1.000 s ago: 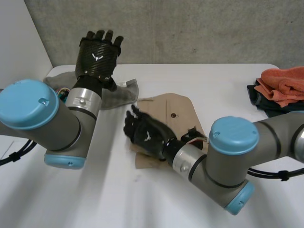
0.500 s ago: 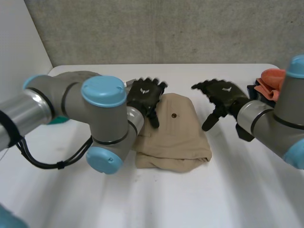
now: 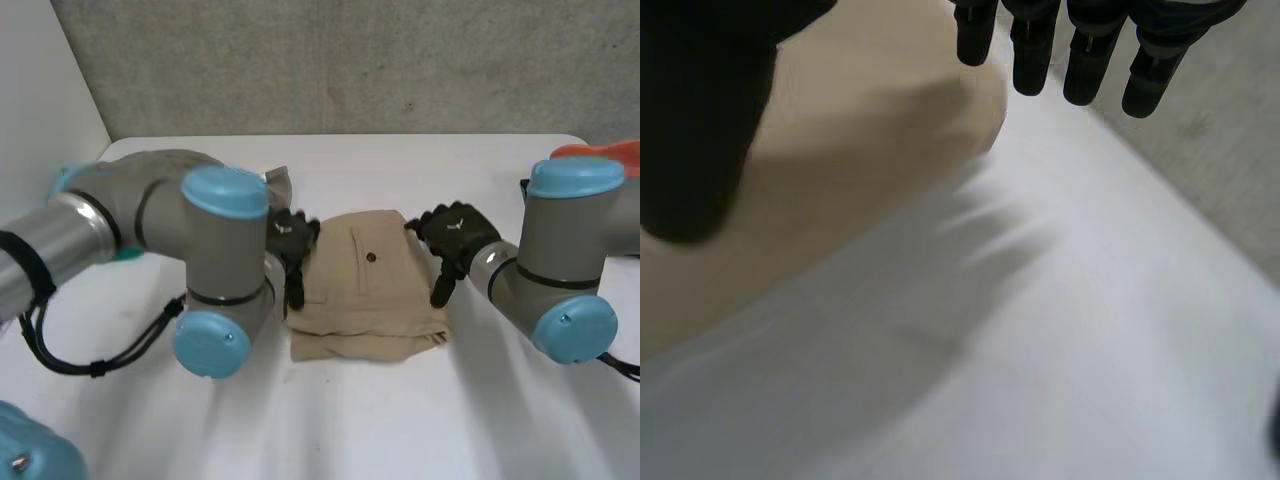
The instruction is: Fold the laundry.
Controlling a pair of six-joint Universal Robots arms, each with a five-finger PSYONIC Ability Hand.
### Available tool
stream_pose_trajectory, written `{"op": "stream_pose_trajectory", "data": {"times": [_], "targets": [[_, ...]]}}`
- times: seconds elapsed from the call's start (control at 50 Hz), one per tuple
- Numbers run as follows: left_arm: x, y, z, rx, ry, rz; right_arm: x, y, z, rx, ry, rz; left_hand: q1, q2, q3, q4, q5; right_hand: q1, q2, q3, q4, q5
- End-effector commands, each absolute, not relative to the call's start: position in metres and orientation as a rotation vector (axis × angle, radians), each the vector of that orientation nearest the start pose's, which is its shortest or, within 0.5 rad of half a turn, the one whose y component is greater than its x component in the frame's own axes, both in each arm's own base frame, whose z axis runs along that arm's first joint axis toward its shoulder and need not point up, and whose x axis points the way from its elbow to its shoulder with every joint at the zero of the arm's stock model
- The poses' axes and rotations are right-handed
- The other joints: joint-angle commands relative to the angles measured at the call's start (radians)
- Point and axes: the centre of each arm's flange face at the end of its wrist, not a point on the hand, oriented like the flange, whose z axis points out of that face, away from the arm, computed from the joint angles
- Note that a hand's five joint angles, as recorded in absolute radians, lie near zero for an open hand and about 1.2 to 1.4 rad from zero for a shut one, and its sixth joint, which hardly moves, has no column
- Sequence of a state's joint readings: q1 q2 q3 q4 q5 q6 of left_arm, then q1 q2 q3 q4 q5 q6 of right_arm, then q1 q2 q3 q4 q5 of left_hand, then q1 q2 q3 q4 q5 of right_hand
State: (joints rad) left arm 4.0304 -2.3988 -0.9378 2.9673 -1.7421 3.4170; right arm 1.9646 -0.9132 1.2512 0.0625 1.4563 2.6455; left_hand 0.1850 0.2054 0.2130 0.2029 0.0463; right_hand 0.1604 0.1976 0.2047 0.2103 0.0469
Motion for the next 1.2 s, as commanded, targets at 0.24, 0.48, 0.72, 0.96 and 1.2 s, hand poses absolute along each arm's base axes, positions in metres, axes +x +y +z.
{"op": "stream_pose_trajectory", "data": {"times": [0.24, 0.48, 0.72, 0.96, 1.2], "targets": [[-0.383, -0.242, 0.282, 1.65, 2.473, -2.415, 0.287, -0.204, 0.153, -1.16, 2.07, -1.784, 0.081, 0.061, 0.053, 0.063, 0.045, 0.014, -0.023, -0.03, -0.036, -0.047], [-0.38, -0.244, 0.269, 1.681, 2.594, -2.335, 0.307, -0.217, 0.104, -1.092, 2.006, -1.815, 0.084, 0.064, 0.056, 0.066, 0.048, 0.014, -0.023, -0.03, -0.036, -0.047], [-0.379, -0.245, 0.269, 1.666, 2.591, -2.34, 0.326, -0.253, 0.103, -1.079, 1.89, -2.032, 0.081, 0.061, 0.053, 0.063, 0.045, 0.698, 0.661, 0.654, 0.648, 0.637], [-0.377, -0.245, 0.276, 1.657, 2.568, -2.367, 0.345, -0.296, 0.15, -0.992, 1.713, -2.243, 0.076, 0.055, 0.048, 0.058, 0.04, 1.236, 1.199, 1.192, 1.186, 1.175], [-0.37, -0.254, 0.315, 1.533, 2.338, -2.619, 0.28, -0.403, 0.263, -0.73, 1.503, -2.673, 0.081, 0.061, 0.053, 0.063, 0.045, 1.236, 1.199, 1.192, 1.186, 1.175]]}}
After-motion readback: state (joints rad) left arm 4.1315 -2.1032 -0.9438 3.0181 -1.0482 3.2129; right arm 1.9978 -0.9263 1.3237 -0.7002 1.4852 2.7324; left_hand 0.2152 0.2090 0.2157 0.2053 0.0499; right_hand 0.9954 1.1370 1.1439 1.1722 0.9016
